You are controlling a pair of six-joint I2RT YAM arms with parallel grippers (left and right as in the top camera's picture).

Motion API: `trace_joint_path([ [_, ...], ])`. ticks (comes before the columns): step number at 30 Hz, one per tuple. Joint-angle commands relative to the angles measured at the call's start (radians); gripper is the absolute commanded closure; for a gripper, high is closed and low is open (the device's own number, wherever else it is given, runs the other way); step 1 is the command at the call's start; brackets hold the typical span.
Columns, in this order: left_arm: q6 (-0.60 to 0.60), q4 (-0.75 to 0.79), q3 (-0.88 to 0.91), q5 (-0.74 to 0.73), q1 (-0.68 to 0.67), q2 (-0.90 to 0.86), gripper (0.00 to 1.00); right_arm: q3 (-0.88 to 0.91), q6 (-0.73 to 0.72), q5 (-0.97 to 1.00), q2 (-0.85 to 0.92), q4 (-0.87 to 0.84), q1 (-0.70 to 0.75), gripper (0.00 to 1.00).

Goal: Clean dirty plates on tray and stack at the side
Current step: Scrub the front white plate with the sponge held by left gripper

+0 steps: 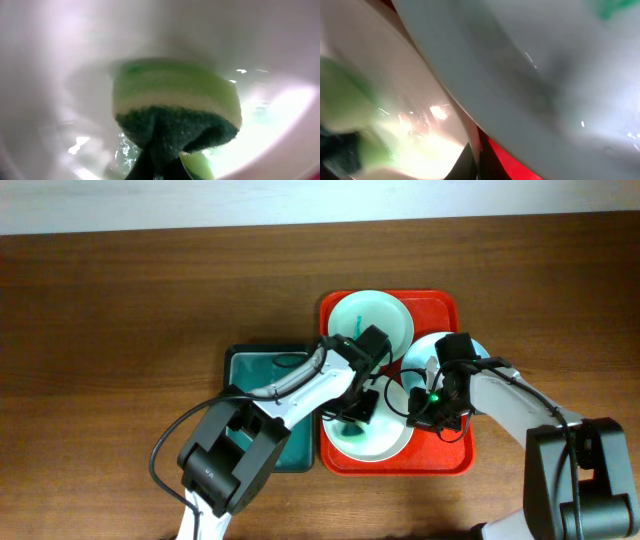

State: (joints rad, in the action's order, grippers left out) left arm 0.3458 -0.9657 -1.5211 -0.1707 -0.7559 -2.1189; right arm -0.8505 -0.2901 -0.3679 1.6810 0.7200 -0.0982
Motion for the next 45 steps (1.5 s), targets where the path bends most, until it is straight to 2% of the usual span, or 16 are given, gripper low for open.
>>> trace_joint_path([
  [1, 0.025, -0.019, 0.0, 0.344, 0.029, -0.047, 1.0, 0.023, -0.018, 0.074, 0.013, -0.002, -0.002, 0.96],
  [3, 0.025, -0.012, 0.0, 0.34, 0.032, -0.047, 1.0, 0.023, -0.018, 0.074, 0.013, -0.002, -0.002, 0.96],
  [4, 0.024, 0.011, 0.0, 0.282, 0.031, -0.047, 1.0, 0.023, -0.018, 0.074, 0.013, -0.002, -0.002, 0.96],
  [6, 0.024, 0.076, 0.0, 0.091, 0.029, -0.059, 1.0, 0.023, -0.018, 0.074, 0.013, -0.002, -0.002, 0.96],
  [9, 0.023, 0.189, 0.0, -0.314, 0.028, -0.093, 1.0, 0.023, -0.018, 0.074, 0.013, -0.002, -0.002, 0.96],
  [11, -0.01, 0.207, 0.0, -0.39, 0.01, -0.101, 1.0, 0.023, -0.018, 0.074, 0.013, -0.002, -0.002, 0.96],
  [16, -0.068, 0.18, 0.0, -0.344, -0.022, -0.101, 1.0, 0.023, -0.018, 0.074, 0.013, -0.002, -0.002, 0.96],
  [22, -0.011, 0.034, 0.0, 0.085, 0.089, -0.1, 1.0, 0.023, -0.018, 0.074, 0.013, 0.002, -0.002, 0.96],
  [28, 0.006, 0.006, 0.0, 0.397, 0.103, -0.1, 1.0, 0.023, -0.018, 0.074, 0.013, 0.001, -0.002, 0.96],
  [33, 0.01, -0.023, 0.0, 0.446, 0.053, -0.1, 1.0, 0.023, -0.018, 0.074, 0.013, 0.001, -0.002, 0.96],
  [37, 0.079, -0.138, -0.072, 0.462, 0.052, -0.1, 1.0, 0.023, -0.018, 0.074, 0.013, 0.002, -0.002, 0.96],
  [38, 0.116, -0.187, -0.122, 0.429, 0.053, -0.098, 1.0, 0.023, -0.018, 0.074, 0.013, 0.002, -0.002, 0.96],
  [42, 0.117, -0.35, -0.314, 0.121, 0.095, -0.059, 1.0, 0.023, -0.017, 0.074, 0.013, 0.013, -0.002, 0.96],
  [44, 0.093, -0.416, -0.339, 0.111, 0.139, -0.013, 1.0, 0.023, -0.014, 0.074, 0.013, 0.014, -0.002, 0.96],
  [45, 0.063, -0.462, -0.339, 0.15, 0.187, 0.021, 1.0, 0.023, -0.013, 0.074, 0.013, 0.014, -0.002, 0.96],
])
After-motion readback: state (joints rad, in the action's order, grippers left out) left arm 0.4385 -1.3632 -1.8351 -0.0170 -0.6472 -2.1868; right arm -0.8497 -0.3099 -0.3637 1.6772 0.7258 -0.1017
